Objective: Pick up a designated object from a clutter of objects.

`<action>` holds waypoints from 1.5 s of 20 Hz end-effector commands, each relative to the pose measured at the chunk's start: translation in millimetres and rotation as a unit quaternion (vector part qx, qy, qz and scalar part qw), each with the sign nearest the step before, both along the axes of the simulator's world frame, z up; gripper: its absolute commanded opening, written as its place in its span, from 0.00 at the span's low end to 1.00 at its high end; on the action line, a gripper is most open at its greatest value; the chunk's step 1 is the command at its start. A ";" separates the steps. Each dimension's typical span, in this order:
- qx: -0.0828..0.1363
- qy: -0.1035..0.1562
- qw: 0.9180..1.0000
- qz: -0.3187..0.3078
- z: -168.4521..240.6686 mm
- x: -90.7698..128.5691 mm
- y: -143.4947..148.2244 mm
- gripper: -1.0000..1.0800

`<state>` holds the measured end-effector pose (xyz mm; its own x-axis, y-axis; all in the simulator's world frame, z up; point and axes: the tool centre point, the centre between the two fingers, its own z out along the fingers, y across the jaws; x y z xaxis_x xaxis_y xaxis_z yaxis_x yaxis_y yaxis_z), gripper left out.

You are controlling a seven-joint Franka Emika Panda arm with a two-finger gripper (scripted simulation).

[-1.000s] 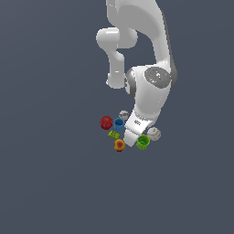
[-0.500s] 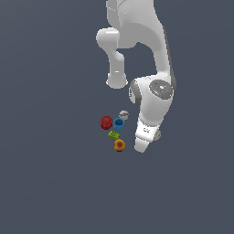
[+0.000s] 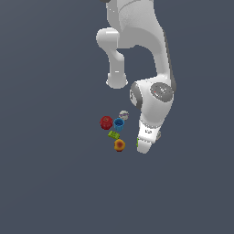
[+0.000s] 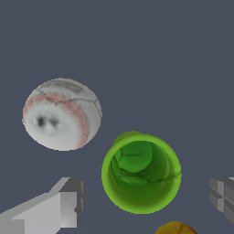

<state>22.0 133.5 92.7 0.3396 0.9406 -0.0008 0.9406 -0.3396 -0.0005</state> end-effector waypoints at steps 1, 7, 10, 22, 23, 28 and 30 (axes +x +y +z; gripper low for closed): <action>0.000 0.000 1.000 0.000 -2.6 0.0 -0.2 0.96; 0.000 0.000 1.000 0.002 -26.3 -1.0 0.2 0.96; 0.000 0.000 1.000 0.002 -40.2 -1.2 0.2 0.96; 0.000 0.000 1.000 0.003 -50.3 -0.2 0.3 0.00; 0.000 0.000 1.000 0.003 -50.3 -0.2 0.3 0.00; 0.000 -0.001 1.000 0.003 -49.1 0.3 0.0 0.00; 0.000 -0.001 1.000 0.003 -47.4 -0.1 -0.8 0.00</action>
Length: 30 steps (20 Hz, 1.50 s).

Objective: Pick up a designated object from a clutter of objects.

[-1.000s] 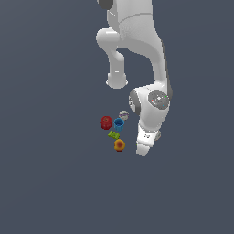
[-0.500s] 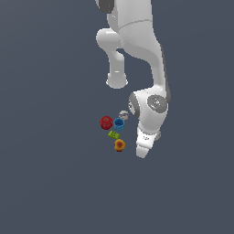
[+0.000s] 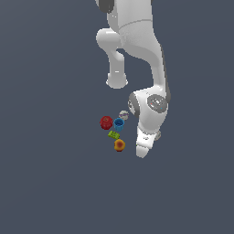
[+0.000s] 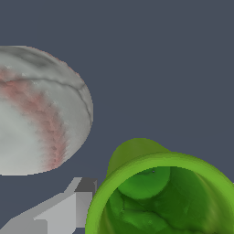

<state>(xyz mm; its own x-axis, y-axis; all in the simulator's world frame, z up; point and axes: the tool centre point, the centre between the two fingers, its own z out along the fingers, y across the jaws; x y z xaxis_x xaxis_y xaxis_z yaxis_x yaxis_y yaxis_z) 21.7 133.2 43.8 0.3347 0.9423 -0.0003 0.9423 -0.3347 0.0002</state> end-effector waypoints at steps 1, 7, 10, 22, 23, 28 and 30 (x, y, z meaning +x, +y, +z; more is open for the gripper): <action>0.000 -0.001 1.000 0.000 3.1 -0.1 -1.2 0.00; 0.000 -0.001 1.000 0.000 21.7 -4.3 -10.0 0.00; 0.000 -0.001 1.000 0.000 37.3 -7.7 -17.4 0.00; 0.000 0.000 1.000 0.001 137.7 -29.1 -63.3 0.00; 0.000 0.000 1.000 0.001 147.7 -31.1 -67.8 0.00; 0.001 0.000 1.000 0.001 200.9 -41.6 -91.5 0.00; 0.002 0.000 1.000 0.001 221.9 -45.5 -100.9 0.00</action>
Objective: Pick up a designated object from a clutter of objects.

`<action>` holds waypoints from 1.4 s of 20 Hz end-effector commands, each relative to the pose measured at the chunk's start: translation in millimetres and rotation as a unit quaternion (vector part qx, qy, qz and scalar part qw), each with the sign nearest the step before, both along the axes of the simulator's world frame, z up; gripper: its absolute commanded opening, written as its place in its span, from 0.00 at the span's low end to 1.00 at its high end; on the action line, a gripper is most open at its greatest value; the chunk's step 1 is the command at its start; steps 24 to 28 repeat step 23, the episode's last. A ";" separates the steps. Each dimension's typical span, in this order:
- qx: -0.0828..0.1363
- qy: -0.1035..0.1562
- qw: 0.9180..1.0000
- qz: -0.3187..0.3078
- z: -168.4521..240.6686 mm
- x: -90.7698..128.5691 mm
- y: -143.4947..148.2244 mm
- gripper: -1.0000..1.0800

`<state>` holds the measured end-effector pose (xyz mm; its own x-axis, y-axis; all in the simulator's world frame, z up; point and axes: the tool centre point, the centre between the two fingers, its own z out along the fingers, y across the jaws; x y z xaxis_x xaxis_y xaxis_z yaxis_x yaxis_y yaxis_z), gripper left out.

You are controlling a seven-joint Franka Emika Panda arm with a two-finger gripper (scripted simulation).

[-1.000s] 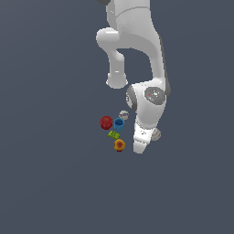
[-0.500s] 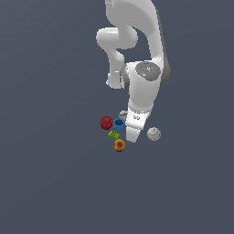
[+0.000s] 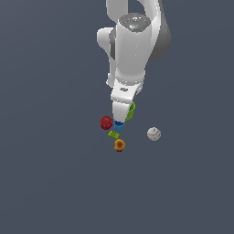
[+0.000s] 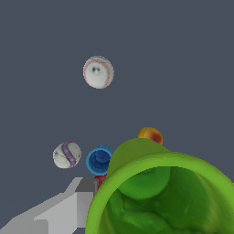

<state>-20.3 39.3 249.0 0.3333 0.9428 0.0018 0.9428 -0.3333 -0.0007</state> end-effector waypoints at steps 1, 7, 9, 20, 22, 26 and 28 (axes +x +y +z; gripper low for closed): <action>0.001 0.000 1.000 0.000 26.8 -5.4 -11.6 0.00; 0.001 0.000 1.000 0.000 82.1 -15.1 -36.8 0.00; 0.001 0.000 1.000 0.000 97.6 -17.6 -44.1 0.00; -0.001 0.000 1.000 -0.001 145.7 -23.4 -67.1 0.00; -0.001 0.000 1.000 -0.001 147.8 -23.5 -68.1 0.00; -0.001 0.000 1.000 -0.001 148.0 -23.5 -68.2 0.00; -0.001 0.000 1.000 -0.001 148.0 -23.5 -68.2 0.00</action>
